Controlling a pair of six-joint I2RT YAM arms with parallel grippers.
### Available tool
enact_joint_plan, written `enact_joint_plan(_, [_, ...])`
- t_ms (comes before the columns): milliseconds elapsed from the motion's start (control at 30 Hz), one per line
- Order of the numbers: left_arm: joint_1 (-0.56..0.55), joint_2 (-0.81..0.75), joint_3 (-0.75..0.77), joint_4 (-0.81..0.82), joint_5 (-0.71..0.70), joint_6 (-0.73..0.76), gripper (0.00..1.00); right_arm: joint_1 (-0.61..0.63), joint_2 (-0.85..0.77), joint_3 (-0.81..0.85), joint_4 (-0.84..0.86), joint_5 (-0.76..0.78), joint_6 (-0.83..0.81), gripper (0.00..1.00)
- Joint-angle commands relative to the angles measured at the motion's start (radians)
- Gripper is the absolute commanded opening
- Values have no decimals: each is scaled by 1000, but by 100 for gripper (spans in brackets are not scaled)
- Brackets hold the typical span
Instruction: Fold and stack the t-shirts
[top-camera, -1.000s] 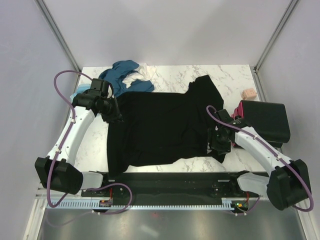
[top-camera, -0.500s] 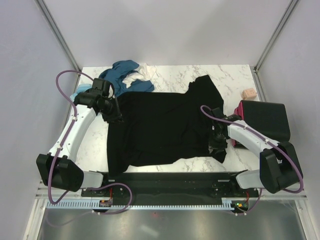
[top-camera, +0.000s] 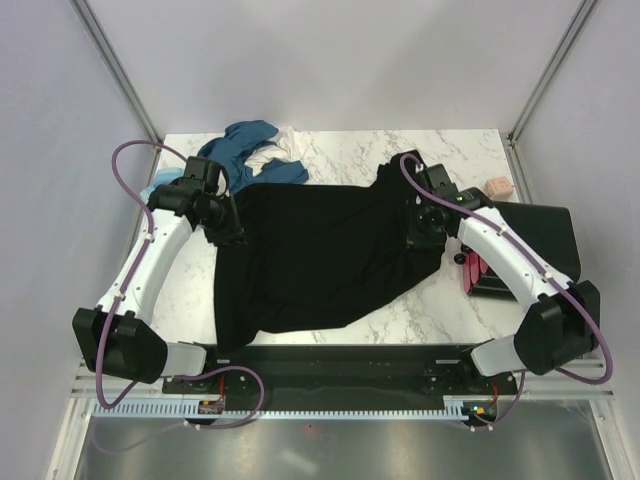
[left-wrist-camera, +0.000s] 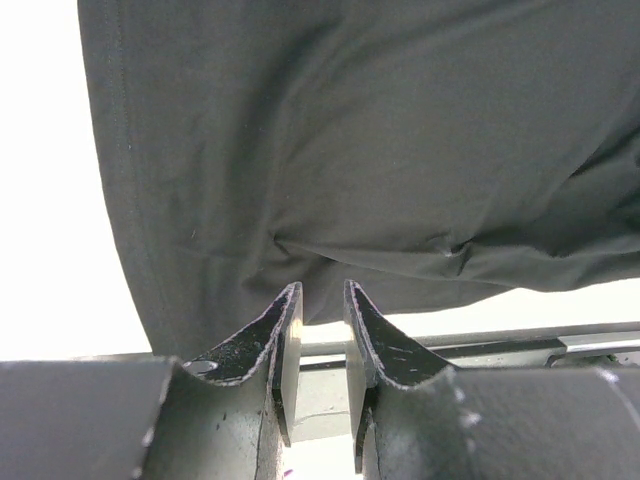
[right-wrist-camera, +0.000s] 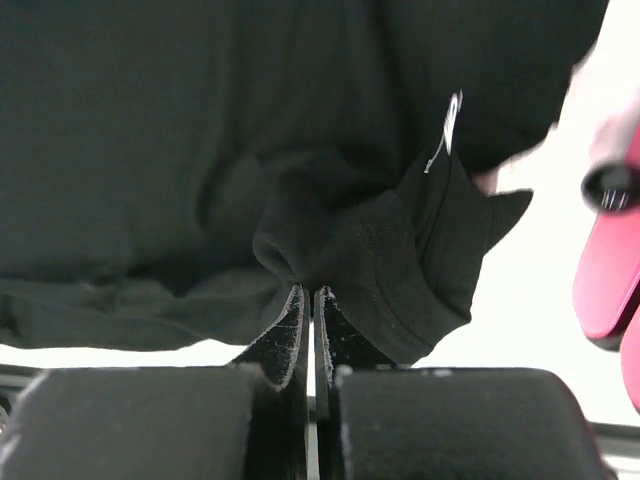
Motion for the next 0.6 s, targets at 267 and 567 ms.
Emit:
enact_joint_plan(267, [-3, -34, -9, 2, 2, 2, 30, 9, 320, 306, 46, 45, -72, 0])
enact_joint_plan(567, [-3, -37, -28, 1, -3, -4, 30, 41, 533, 671, 27, -11, -89, 0])
